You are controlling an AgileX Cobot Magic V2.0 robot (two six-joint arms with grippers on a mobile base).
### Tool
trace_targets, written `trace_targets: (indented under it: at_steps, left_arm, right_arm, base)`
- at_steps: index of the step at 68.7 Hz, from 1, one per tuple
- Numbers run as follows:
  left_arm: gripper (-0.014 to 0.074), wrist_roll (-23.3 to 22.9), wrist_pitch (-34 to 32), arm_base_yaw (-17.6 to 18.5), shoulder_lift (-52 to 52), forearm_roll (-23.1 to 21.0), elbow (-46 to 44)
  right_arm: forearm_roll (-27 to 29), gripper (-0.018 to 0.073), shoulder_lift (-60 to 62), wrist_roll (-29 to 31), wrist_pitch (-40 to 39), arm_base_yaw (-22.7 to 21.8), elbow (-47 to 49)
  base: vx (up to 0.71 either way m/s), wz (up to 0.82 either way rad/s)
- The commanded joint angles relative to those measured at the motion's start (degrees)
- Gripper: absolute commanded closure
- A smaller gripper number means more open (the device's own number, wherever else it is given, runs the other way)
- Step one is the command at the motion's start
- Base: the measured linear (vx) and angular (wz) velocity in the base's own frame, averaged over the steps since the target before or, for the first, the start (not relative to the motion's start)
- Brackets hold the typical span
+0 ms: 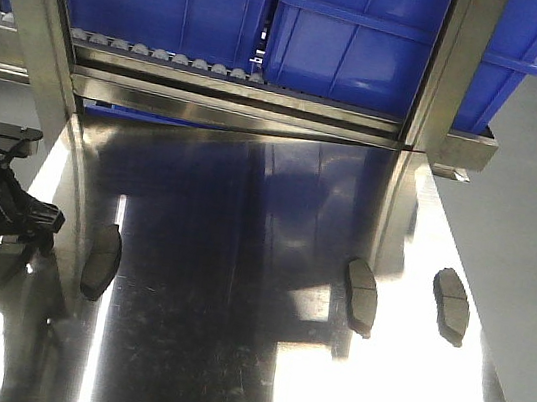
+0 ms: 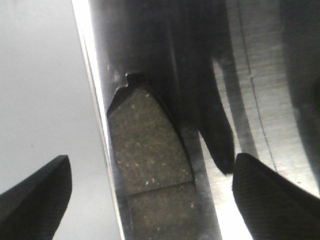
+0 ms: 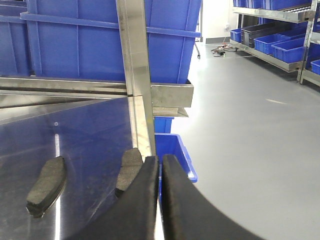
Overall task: Move and align brake pads A on conveyor
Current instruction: 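Close the left gripper on the dark brake pad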
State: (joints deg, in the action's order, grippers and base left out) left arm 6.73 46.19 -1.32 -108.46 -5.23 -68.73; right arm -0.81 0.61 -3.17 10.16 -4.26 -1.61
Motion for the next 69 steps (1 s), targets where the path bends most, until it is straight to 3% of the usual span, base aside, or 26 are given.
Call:
trace_targets:
  at_steps: [1,41,69]
  left_arm:
    - [0.0006,0.12,-0.34,0.14,2.46,-0.81,-1.51]
    - [0.0013,0.23,0.90,0.14,1.24,-0.68,-1.44]
    - [0.0155,0.23,2.24,0.14,1.47,-0.78,-1.51]
  right_arm:
    - [-0.17,0.0568,0.85,0.24,-3.97,-0.33,-0.14]
    - [-0.17,0.0568,0.85,0.24,-4.02,-0.33,-0.14]
    - [-0.17,0.0568,0.85,0.24,-4.02,-0.33,-0.14]
  base:
    - [0.00,0.00]
    - [0.00,0.00]
    - [0.00,0.00]
